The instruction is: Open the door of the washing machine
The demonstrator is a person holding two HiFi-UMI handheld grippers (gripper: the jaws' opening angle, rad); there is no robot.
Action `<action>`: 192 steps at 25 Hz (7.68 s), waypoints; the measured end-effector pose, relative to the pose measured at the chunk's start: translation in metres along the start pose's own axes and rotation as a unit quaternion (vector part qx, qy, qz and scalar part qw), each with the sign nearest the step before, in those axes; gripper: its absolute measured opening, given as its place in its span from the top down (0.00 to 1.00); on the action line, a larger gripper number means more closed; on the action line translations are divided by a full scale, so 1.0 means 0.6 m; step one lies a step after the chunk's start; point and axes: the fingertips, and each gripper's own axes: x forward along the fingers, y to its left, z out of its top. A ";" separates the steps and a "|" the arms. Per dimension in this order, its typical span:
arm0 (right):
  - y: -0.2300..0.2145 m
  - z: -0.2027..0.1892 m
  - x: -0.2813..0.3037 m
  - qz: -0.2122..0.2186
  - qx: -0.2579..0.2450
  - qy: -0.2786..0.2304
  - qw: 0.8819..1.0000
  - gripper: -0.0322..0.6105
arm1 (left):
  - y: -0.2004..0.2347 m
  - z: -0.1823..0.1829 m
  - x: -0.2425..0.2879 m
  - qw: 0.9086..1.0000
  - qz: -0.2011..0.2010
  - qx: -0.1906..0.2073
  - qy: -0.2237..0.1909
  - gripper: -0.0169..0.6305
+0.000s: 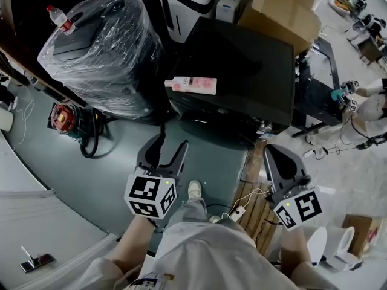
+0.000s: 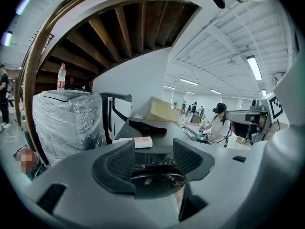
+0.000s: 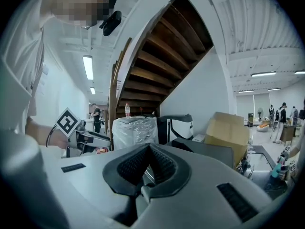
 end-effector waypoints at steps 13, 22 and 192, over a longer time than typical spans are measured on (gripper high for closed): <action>0.001 -0.058 0.102 0.012 0.004 0.054 0.998 0.91 | 0.074 -0.083 0.131 0.989 -0.004 -0.134 0.070 0.59; -0.030 -0.097 0.137 0.054 0.022 0.074 0.996 0.91 | 0.071 -0.145 0.204 0.967 0.028 -0.228 0.110 0.59; 0.048 0.170 0.088 0.125 -0.057 -0.079 0.987 0.91 | 0.041 0.222 -0.108 0.966 0.088 0.187 -0.157 0.93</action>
